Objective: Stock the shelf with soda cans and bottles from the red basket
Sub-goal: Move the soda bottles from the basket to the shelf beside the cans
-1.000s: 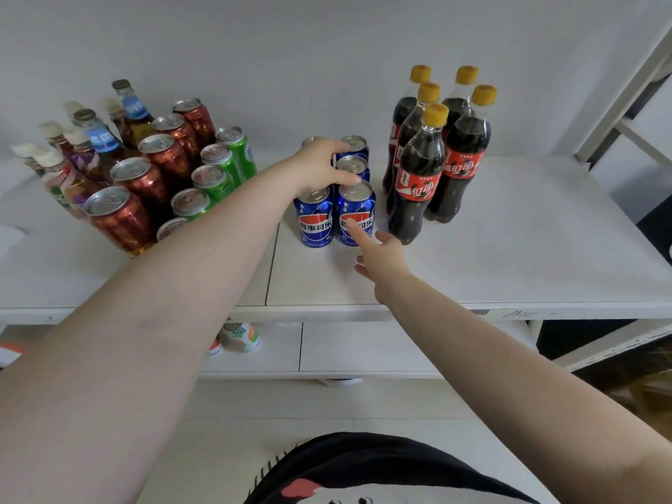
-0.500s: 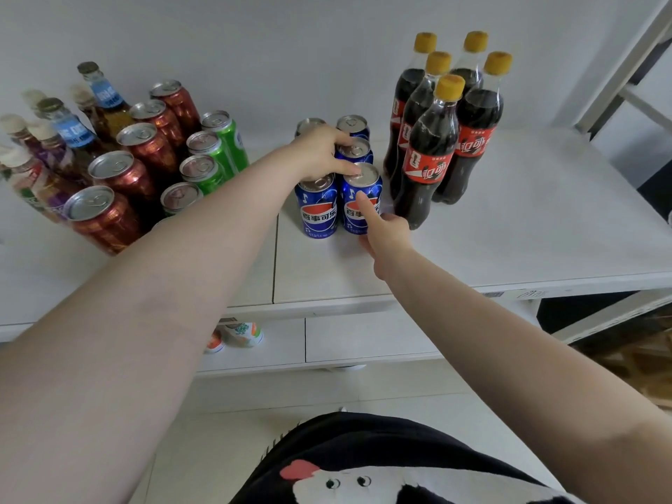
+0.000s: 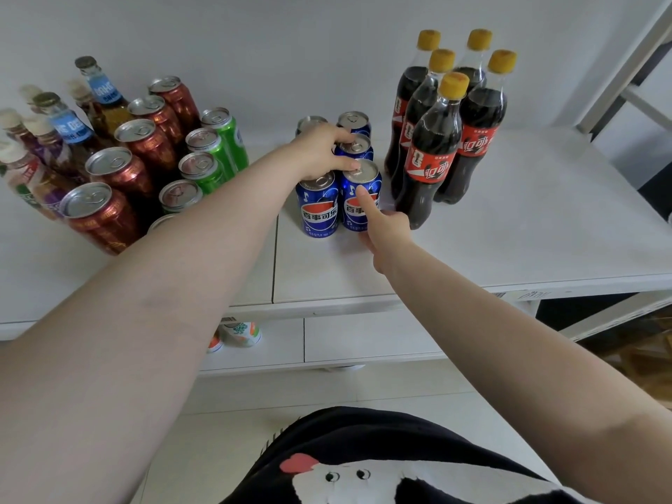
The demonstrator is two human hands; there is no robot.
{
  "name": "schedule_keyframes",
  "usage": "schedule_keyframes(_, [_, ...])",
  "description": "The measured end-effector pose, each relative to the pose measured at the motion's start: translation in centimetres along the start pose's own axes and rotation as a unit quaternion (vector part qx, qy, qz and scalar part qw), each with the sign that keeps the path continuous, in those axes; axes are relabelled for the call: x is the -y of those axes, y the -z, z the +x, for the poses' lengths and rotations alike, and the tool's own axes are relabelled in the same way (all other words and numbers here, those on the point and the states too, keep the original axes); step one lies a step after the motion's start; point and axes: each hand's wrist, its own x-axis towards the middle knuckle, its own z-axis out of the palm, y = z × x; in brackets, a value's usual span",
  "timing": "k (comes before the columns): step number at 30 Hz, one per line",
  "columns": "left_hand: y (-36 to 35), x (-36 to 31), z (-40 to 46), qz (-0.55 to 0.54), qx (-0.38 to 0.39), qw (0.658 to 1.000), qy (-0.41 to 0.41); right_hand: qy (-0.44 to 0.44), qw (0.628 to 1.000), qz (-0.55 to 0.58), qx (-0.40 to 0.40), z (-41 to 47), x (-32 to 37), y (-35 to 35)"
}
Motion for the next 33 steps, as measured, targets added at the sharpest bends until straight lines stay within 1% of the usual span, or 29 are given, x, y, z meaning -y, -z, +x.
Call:
schedule_keyframes(4, [-0.3,0.2,-0.2,-0.005,-0.005,1.0,-0.006,-0.008,1.0,-0.005,-0.001,-0.6,0.2,0.1])
schedule_keyframes(7, [0.0,0.7,-0.6,-0.069,-0.05,0.996,-0.009,-0.043,0.999,-0.001,0.018,-1.4,-0.3,0.3])
schedule_keyframes(10, [1.2,2.5,-1.1,-0.124,-0.131,0.983,0.038,-0.068,0.996,-0.001,0.065,-2.5,-1.7,-0.1])
schedule_keyframes(12, [1.9,4.1,-1.5,-0.16,-0.149,0.972,0.081,-0.055,0.994,0.009,0.095,-3.0,-2.3,-0.9])
schedule_keyframes(14, [2.1,5.2,-2.0,-0.188,-0.131,0.968,0.101,-0.041,0.992,0.032,0.112,-3.4,-2.3,-1.8])
schedule_keyframes(16, [1.8,5.8,-2.3,-0.21,-0.102,0.968,0.094,-0.042,0.991,0.057,0.114,-3.6,-2.1,-2.7])
schedule_keyframes(18, [1.3,5.9,-2.4,-0.235,-0.074,0.966,0.082,-0.038,0.991,0.075,0.108,-3.6,-2.0,-3.5])
schedule_keyframes(22, [0.5,6.3,-2.4,-0.239,-0.045,0.967,0.07,-0.057,0.99,0.099,0.084,-3.4,-1.5,-4.5])
schedule_keyframes(28, [-0.1,6.7,-2.2,-0.268,-0.024,0.962,0.044,-0.078,0.99,0.103,0.061,-3.4,-0.8,-5.4])
schedule_keyframes(33, [0.0,7.0,-1.9,-0.283,-0.015,0.958,0.048,-0.071,0.989,0.122,0.041,-3.2,-0.9,-6.0])
